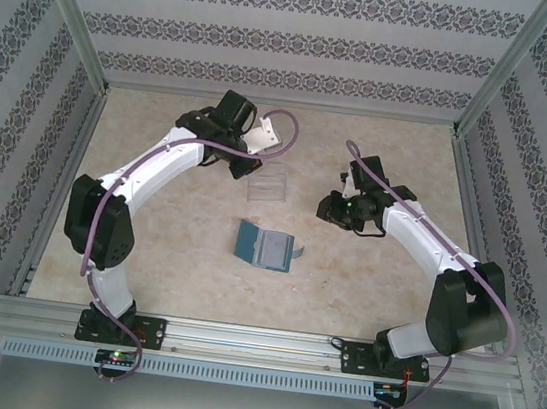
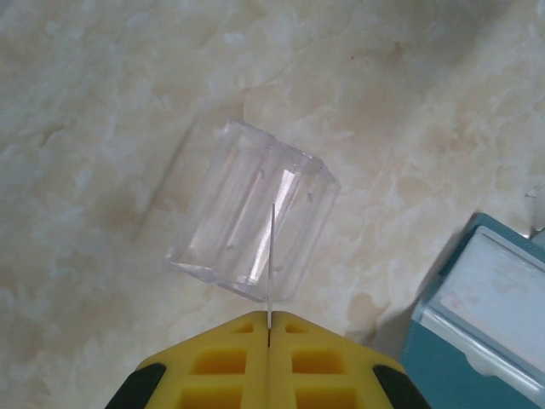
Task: Take the credit cards out of the card holder
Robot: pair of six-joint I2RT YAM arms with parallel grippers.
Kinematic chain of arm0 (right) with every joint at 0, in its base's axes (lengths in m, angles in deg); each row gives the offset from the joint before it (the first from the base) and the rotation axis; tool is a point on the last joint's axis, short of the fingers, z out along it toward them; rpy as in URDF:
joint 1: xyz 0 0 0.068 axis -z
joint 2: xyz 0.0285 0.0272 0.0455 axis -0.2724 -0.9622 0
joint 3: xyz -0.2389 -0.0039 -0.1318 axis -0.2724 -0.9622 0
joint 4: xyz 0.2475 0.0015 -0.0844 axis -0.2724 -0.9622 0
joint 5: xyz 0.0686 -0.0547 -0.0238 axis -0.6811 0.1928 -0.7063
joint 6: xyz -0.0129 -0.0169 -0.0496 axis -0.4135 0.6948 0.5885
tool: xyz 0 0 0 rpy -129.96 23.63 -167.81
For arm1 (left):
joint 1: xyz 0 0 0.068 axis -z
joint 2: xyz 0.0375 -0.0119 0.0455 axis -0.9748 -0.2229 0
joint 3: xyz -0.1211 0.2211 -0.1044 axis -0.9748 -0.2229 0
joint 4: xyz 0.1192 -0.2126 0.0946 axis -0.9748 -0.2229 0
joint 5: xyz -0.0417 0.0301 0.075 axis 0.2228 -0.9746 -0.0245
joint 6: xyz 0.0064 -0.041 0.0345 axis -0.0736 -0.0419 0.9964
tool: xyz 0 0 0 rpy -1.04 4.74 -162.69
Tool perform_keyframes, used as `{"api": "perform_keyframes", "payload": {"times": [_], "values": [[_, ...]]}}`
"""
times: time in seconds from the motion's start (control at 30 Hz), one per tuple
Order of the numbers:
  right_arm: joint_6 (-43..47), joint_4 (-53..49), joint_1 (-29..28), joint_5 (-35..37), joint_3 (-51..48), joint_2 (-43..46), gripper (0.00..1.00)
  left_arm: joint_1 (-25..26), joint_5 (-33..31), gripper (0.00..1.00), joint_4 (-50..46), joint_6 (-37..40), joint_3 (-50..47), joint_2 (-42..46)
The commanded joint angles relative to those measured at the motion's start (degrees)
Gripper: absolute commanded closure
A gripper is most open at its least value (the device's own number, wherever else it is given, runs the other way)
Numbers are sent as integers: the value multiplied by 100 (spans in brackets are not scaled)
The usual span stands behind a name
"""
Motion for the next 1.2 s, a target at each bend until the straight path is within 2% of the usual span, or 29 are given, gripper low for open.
{"api": "perform_keyframes", "payload": {"times": [0.0, 0.2, 0.4, 0.63, 0.83, 1.17], "values": [[119, -106, 71, -4, 118, 83, 70, -100, 142, 100, -436, 490, 483, -234], [130, -145, 77, 38, 141, 200, 69, -125, 154, 100, -618, 812, 1104, -612], [274, -190, 115, 39, 212, 281, 69, -145, 471, 100, -1067, 1188, 1898, -1070], [437, -323, 220, 98, 324, 232, 69, -159, 539, 100, -2224, 1837, 3604, -1962], [510, -366, 380, 57, 337, 222, 69, -156, 295, 100, -3086, 2160, 5219, -2858], [544, -351, 573, 5, 306, 163, 69, -152, 567, 100, -3260, 2550, 5310, -3112]]}}
